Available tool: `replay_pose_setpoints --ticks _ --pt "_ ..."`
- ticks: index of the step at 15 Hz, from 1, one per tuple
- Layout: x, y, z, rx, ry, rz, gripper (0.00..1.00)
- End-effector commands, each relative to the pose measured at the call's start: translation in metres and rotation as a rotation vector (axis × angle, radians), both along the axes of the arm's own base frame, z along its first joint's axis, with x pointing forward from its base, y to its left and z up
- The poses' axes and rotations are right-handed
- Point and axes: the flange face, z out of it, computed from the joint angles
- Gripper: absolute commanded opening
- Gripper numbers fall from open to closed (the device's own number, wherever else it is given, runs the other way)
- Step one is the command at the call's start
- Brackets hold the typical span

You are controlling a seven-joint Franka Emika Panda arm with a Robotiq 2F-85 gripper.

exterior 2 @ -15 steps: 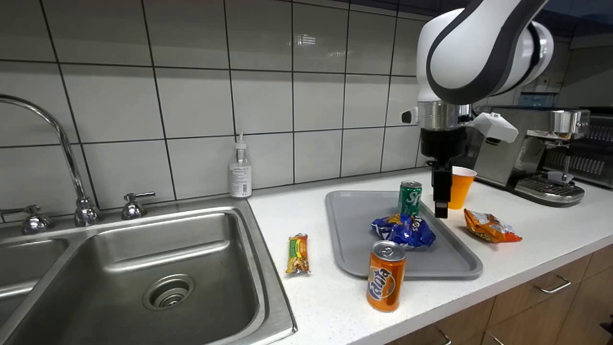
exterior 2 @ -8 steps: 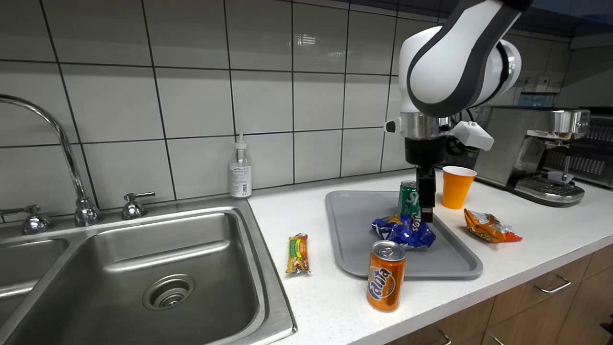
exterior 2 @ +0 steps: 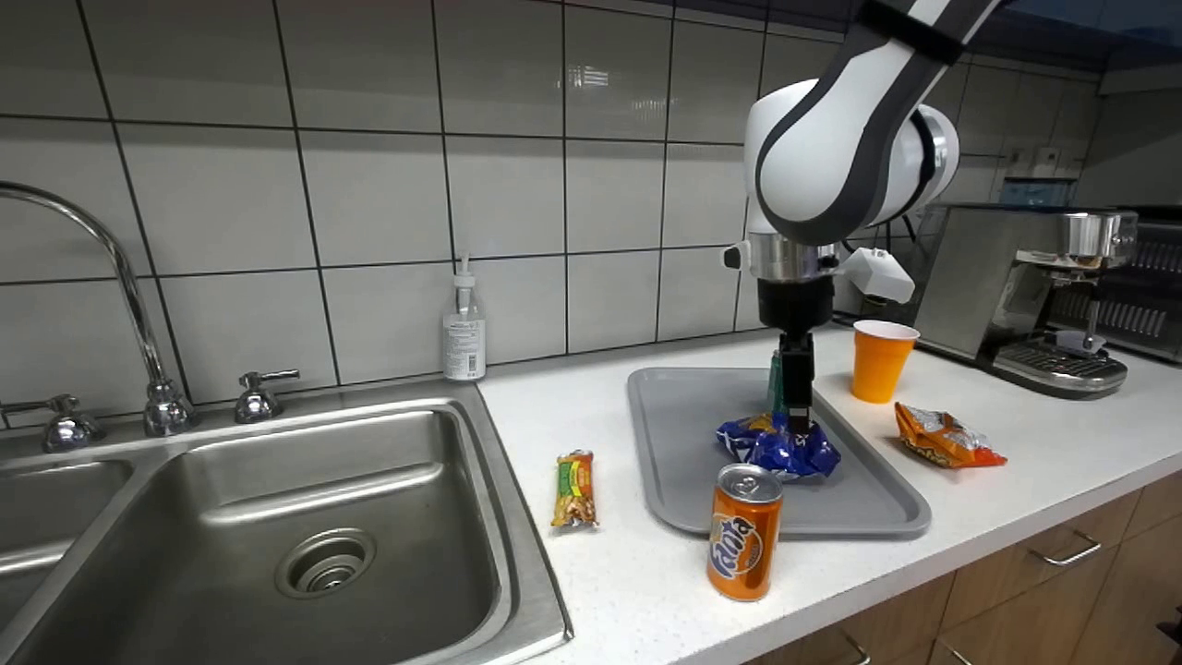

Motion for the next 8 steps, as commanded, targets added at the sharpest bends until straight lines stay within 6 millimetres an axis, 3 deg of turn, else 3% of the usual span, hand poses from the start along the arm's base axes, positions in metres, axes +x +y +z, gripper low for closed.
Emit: replay_pose_setpoints --ticks 1,8 --pt "0.015 -0.002 -0.001 0.009 0.003 0.019 1.0" --pt "0.026 -0.009 -0.005 0.013 0.005 -0.001 1.0"
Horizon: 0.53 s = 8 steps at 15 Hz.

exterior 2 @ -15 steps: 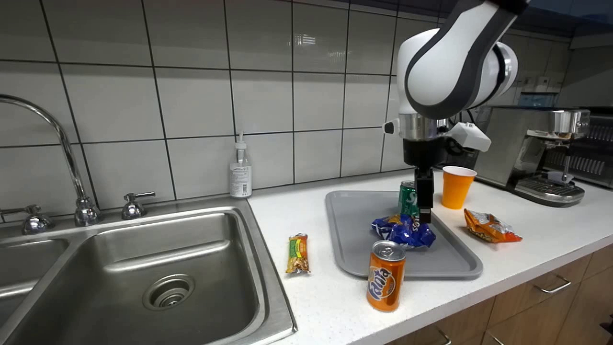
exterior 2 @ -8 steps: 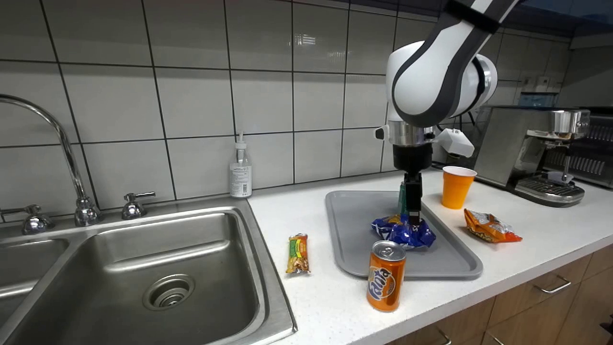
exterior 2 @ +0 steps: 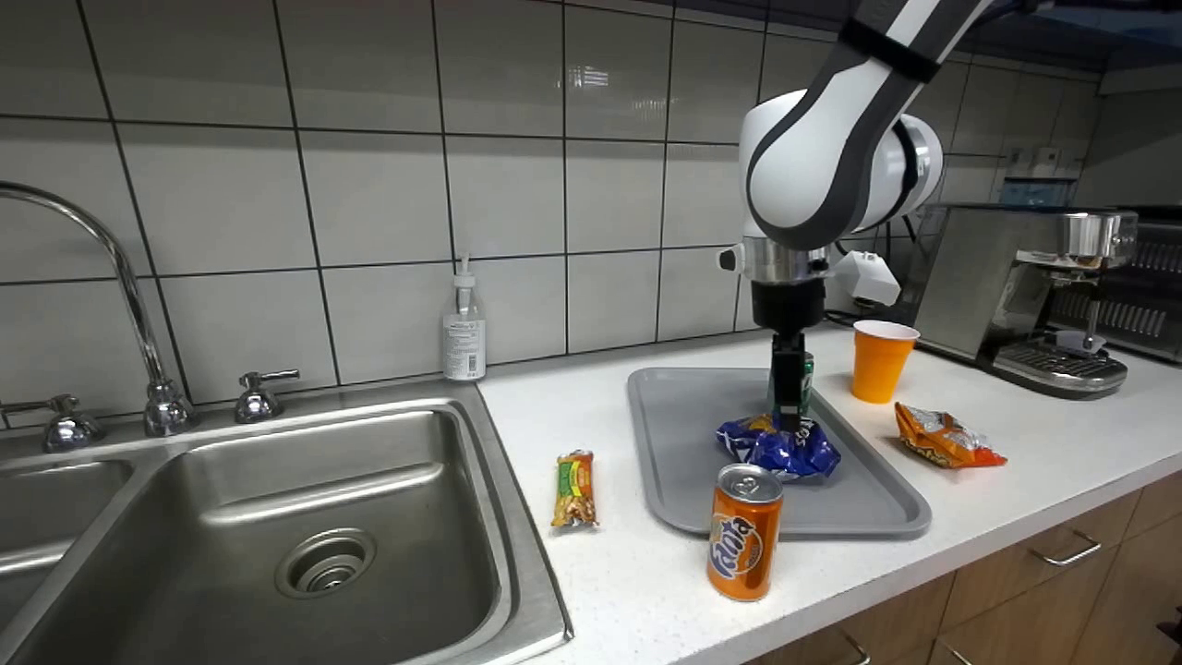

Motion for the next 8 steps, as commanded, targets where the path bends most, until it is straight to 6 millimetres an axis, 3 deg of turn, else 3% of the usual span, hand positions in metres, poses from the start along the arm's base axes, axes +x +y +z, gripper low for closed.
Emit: replay_pose_setpoints --ticks 1,5,6,8 --pt "0.0101 -0.0052 0.0004 0.01 0.011 0.011 1.0" --pt "0.0107 -0.0071 -0.0017 0.009 0.014 0.006 1.0" --pt "0.0111 -0.0077 -0.0024 0.007 0.013 -0.001 0.75" --pt "0.0113 -0.009 -0.0029 0.007 0.014 -0.005 0.66"
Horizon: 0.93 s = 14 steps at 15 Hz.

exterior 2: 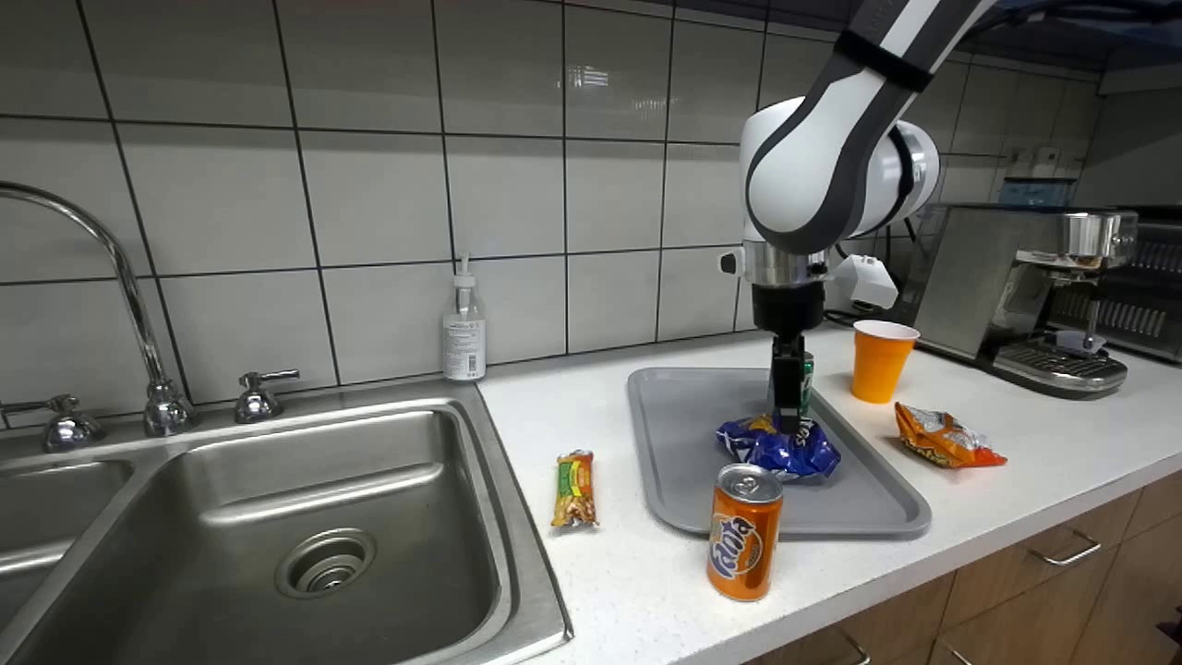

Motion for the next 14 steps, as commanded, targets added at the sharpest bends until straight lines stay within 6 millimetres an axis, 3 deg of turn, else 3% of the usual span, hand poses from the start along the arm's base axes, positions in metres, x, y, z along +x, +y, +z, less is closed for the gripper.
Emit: replay_pose_setpoints --ticks 1,8,14 --pt "0.007 -0.0048 0.0018 0.007 0.01 0.003 0.56" --pt "0.0068 -0.0096 0.0033 0.017 0.014 -0.015 0.03" --pt "0.0031 -0.0091 0.007 0.021 0.015 -0.021 0.0"
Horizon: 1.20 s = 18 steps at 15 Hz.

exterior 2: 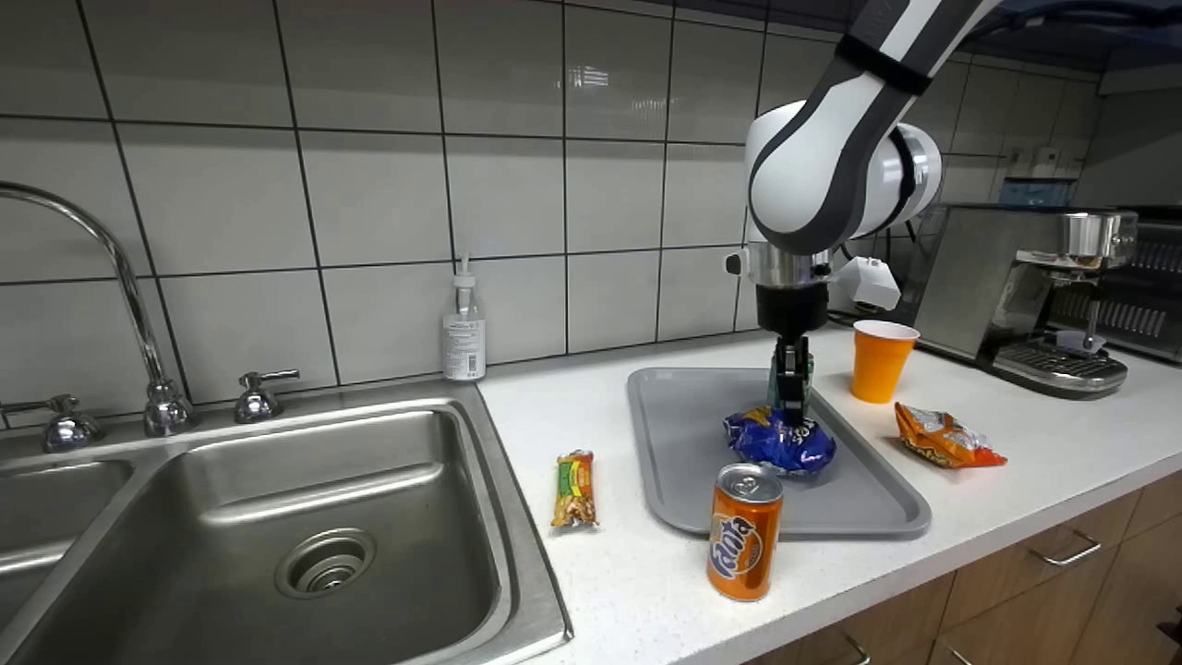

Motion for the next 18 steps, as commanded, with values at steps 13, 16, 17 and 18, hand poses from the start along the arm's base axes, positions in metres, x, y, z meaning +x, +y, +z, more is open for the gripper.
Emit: replay_pose_setpoints --ticks 13,16,17,18 --pt "-0.002 0.013 0.049 -0.008 -0.044 -0.039 0.0" --pt "0.0 0.026 0.055 -0.015 -0.064 -0.046 0.0" --pt "0.001 0.031 0.055 -0.015 -0.069 -0.049 0.0" --pt "0.002 0.037 0.056 -0.015 -0.075 -0.05 0.0"
